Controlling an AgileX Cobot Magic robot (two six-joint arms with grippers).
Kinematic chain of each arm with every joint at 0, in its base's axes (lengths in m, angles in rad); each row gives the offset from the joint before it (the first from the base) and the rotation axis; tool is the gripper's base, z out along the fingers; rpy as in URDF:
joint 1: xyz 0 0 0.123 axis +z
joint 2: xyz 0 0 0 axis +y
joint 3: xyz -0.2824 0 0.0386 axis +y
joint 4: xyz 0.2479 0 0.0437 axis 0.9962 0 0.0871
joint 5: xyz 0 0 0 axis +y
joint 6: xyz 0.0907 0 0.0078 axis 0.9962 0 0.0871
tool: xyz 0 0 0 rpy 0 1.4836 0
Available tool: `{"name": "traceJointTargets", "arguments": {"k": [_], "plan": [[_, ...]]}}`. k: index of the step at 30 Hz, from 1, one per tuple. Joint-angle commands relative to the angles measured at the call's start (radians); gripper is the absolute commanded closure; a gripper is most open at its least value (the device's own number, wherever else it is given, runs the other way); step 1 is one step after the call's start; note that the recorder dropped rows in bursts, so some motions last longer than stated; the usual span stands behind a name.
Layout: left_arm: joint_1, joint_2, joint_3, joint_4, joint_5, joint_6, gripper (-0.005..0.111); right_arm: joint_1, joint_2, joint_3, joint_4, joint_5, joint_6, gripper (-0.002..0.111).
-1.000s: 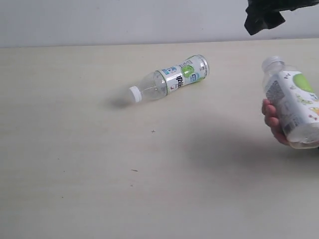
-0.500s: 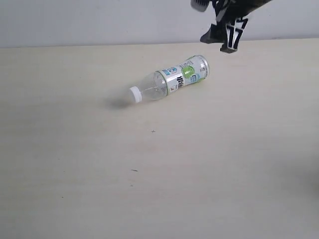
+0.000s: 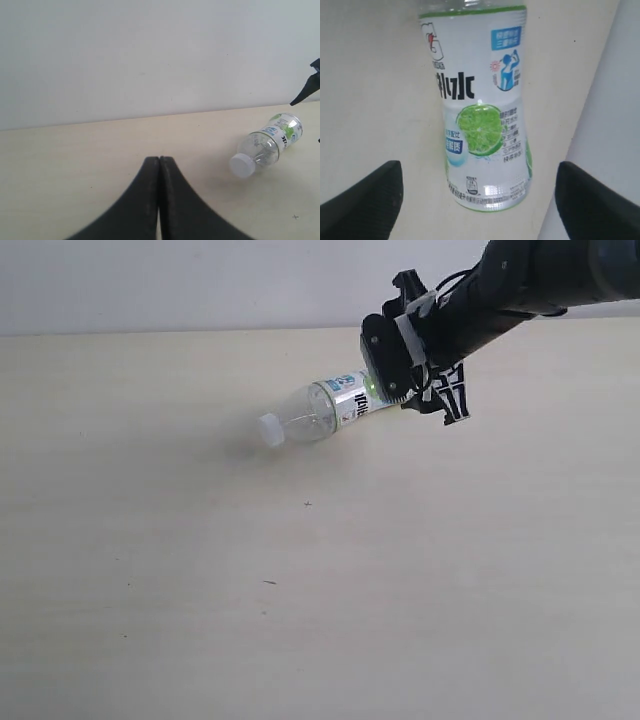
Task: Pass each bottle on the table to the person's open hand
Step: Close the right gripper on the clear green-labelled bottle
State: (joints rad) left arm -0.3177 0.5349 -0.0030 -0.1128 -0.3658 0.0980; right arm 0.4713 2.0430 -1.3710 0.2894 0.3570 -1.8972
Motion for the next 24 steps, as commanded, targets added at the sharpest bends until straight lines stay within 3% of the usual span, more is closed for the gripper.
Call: {"name": "traceJointTargets", "arguments": {"k": [1, 10, 24], "plan": [[0.004, -0.007, 0.003, -0.007, 0.001, 0.002, 0.106, -0.001, 0.042, -0.006, 0.020, -0.062, -0.045, 0.030], [0.004, -0.007, 0.003, -0.007, 0.001, 0.002, 0.106, 0.094, 0.138, -0.006, 0.026, -0.277, -0.045, 0.030], [0.004, -0.011, 0.003, -0.007, 0.001, 0.002, 0.106, 0.093, 0.156, -0.006, 0.026, -0.284, 0.003, 0.030]]}}
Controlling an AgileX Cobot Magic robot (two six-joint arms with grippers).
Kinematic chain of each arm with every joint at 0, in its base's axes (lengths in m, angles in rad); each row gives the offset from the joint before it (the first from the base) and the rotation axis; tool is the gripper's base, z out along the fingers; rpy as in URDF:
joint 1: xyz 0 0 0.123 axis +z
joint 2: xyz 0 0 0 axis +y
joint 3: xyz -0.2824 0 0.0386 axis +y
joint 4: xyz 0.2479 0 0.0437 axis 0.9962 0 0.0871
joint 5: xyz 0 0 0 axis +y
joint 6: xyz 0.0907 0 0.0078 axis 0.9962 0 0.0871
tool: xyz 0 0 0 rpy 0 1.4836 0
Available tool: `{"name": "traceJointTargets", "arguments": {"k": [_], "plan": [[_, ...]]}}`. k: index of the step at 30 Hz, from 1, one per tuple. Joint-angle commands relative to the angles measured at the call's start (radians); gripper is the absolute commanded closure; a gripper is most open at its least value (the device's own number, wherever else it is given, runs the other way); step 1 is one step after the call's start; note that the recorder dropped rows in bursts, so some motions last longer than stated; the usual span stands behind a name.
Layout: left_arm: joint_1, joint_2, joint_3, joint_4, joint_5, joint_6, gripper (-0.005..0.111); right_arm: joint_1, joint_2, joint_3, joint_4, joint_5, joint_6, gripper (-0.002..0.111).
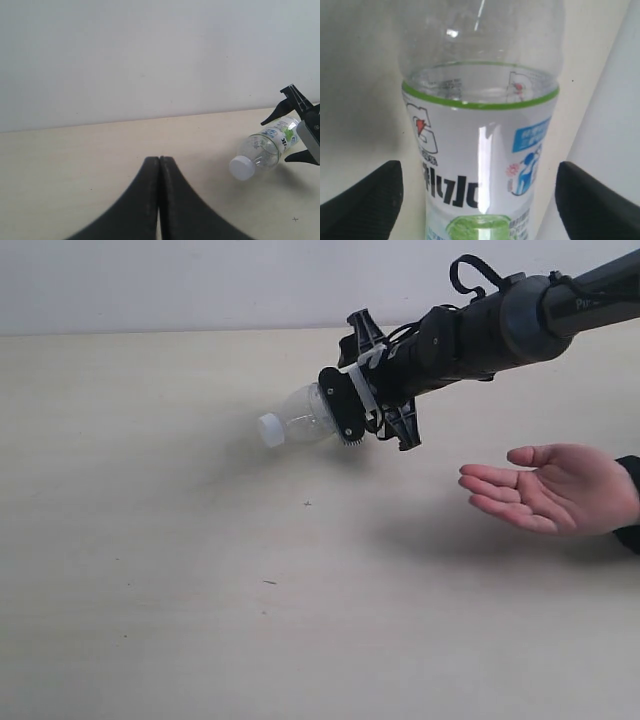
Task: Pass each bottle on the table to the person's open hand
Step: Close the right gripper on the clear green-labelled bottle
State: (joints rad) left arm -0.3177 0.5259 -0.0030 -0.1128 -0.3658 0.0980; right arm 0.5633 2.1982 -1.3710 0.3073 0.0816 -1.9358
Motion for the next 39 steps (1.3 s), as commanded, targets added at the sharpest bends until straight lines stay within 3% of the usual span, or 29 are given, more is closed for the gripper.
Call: {"name": "traceJointTargets", "arguments": {"k": [1, 39], "plan": [[0.004, -0.002, 0.003, -0.007, 0.001, 0.002, 0.106, 0.001, 0.000, -0.006, 0.008, -0.008, 0.055, 0.030], [0.004, -0.002, 0.003, -0.007, 0.001, 0.002, 0.106, 0.001, 0.046, -0.006, 0.034, -0.068, 0.065, 0.030]]}}
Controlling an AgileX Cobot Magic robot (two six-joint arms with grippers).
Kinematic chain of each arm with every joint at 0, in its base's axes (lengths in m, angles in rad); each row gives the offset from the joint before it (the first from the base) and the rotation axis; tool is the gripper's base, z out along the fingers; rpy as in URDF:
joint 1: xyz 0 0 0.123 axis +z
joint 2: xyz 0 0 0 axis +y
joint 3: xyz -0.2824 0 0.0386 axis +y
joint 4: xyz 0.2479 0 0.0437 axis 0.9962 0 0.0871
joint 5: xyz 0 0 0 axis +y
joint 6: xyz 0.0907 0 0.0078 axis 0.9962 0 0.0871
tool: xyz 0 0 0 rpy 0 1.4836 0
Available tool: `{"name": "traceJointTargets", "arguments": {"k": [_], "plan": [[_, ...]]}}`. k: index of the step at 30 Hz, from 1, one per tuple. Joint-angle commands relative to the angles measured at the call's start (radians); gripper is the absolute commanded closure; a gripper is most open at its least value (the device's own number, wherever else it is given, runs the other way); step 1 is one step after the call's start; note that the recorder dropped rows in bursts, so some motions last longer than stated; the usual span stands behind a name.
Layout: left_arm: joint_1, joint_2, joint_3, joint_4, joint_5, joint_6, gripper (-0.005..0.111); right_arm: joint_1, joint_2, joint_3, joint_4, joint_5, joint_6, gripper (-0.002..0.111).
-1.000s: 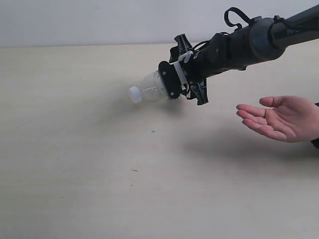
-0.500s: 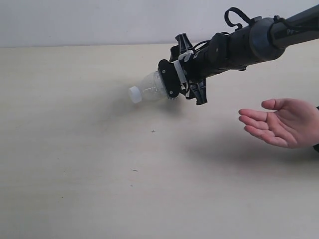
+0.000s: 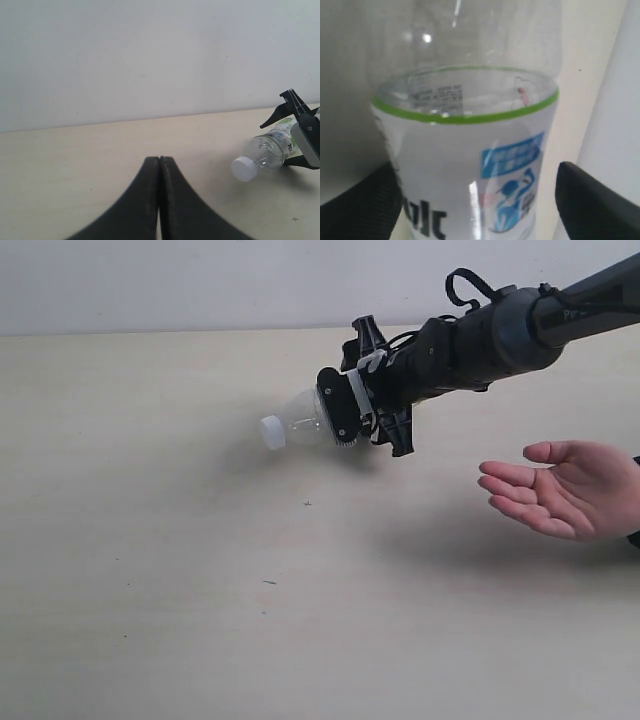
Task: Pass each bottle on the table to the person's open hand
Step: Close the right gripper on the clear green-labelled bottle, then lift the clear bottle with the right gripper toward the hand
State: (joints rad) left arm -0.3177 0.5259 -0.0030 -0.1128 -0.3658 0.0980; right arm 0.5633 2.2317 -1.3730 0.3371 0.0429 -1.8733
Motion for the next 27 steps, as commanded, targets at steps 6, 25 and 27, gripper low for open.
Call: {"name": "traceJointTargets", "arguments": {"k": [6, 25, 27], "plan": [[0.004, -0.002, 0.003, -0.007, 0.001, 0.002, 0.106, 0.001, 0.015, -0.004, 0.004, -0.043, 0.002, 0.038], [0.004, -0.002, 0.003, -0.007, 0.001, 0.002, 0.106, 0.001, -0.120, -0.004, 0.013, -0.059, 0.328, 0.108], [0.004, -0.002, 0.003, -0.007, 0.001, 0.002, 0.106, 0.001, -0.168, -0.004, 0.013, -0.043, 0.505, 0.108]]}}
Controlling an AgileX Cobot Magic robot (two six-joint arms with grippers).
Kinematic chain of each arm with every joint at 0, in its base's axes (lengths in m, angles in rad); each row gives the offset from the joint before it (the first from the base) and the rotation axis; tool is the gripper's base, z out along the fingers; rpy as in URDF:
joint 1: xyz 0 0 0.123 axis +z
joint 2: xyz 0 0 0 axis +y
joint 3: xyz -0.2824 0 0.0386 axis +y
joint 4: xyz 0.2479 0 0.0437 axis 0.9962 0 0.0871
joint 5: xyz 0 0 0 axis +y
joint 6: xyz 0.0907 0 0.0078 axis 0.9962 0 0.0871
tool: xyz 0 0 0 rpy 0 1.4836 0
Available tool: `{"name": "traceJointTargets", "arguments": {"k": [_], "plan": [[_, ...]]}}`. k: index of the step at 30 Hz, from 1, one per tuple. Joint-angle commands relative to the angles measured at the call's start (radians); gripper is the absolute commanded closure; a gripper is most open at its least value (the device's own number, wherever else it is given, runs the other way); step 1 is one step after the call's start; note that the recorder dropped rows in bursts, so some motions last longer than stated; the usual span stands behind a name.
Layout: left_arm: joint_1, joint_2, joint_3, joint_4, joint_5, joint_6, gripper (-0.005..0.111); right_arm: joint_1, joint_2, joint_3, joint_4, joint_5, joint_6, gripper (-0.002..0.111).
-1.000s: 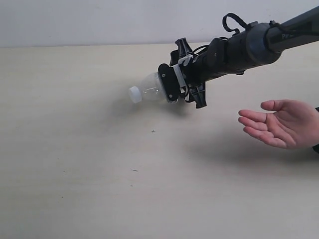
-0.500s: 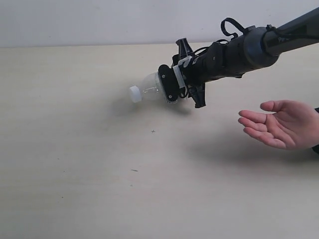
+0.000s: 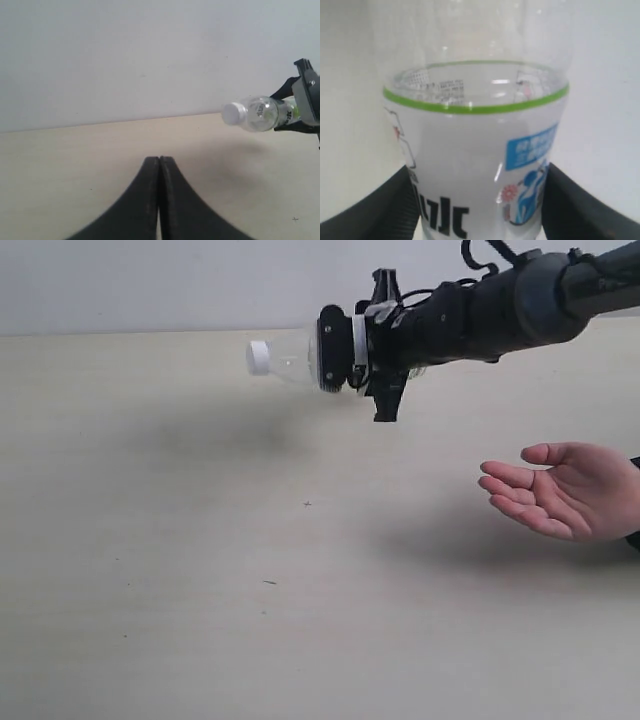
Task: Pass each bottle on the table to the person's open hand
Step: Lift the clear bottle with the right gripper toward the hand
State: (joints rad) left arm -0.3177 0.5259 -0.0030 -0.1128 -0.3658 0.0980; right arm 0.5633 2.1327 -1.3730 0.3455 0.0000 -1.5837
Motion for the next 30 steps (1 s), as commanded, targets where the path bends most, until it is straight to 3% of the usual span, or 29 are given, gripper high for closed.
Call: {"name": "traceJointTargets", "arguments": {"k": [1, 11, 16, 20, 26, 30], "plan": [[0.004, -0.002, 0.003, -0.007, 0.001, 0.002, 0.106, 0.001, -0.103, -0.004, 0.004, 0.017, 0.320, 0.108], [0.004, -0.002, 0.003, -0.007, 0.001, 0.002, 0.106, -0.027, -0.295, -0.004, -0.051, 0.246, 0.945, 0.108], [0.004, -0.002, 0.003, -0.007, 0.001, 0.002, 0.106, -0.073, -0.363, -0.017, -0.331, 0.464, 1.412, 0.108], [0.004, -0.002, 0.003, -0.007, 0.001, 0.002, 0.106, -0.083, -0.381, -0.083, -0.623, 0.835, 1.773, 0.108], [0.004, -0.002, 0.003, -0.007, 0.001, 0.002, 0.106, -0.083, -0.398, -0.130, -0.671, 1.221, 1.831, 0.108], [0.004, -0.002, 0.003, -0.007, 0.001, 0.002, 0.106, -0.083, -0.432, -0.119, -0.621, 1.221, 1.838, 0.108]]}}
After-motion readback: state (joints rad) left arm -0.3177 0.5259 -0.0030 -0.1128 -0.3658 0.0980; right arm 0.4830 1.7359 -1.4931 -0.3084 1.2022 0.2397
